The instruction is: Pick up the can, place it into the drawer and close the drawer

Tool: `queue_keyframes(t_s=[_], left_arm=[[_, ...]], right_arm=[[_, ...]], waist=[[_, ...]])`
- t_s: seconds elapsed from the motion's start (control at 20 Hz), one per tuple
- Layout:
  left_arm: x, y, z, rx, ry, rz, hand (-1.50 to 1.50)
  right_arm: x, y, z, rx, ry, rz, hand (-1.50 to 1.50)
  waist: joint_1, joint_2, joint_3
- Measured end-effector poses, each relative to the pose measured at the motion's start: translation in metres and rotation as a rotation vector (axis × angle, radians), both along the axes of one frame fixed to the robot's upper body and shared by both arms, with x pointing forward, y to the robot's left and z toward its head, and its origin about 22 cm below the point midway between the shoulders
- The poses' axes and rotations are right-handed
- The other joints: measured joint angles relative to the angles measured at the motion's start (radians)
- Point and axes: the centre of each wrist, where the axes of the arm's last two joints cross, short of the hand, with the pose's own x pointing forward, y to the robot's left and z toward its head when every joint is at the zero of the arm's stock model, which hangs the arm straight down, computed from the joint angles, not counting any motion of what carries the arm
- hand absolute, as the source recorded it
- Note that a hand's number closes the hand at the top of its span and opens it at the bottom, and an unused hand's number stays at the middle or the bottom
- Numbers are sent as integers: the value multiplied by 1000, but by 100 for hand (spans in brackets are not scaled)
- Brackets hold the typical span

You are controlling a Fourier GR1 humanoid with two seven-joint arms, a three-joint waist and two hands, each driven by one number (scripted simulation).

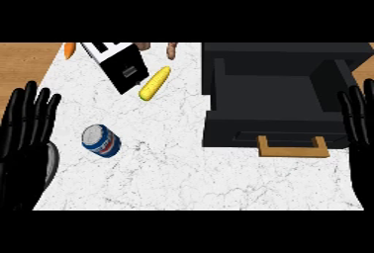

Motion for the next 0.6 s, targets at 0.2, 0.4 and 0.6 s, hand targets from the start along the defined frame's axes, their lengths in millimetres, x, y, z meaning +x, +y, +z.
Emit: queue_keyframes(t_s=[0.2, 0.4, 0.6], left_arm=[[4, 7, 5, -4, -28, -192, -150], [6, 17, -2, 57, 75, -400, -150], [6, 47, -5, 116, 226, -470, -150]], right_arm=[[1, 4, 4, -3, -23, 3, -150], [0, 1, -6, 0, 82, -34, -150], [-5, -6, -13, 10, 216, -70, -150]], waist=[[-11, 2, 0], [-19, 5, 0], [-17, 4, 1]])
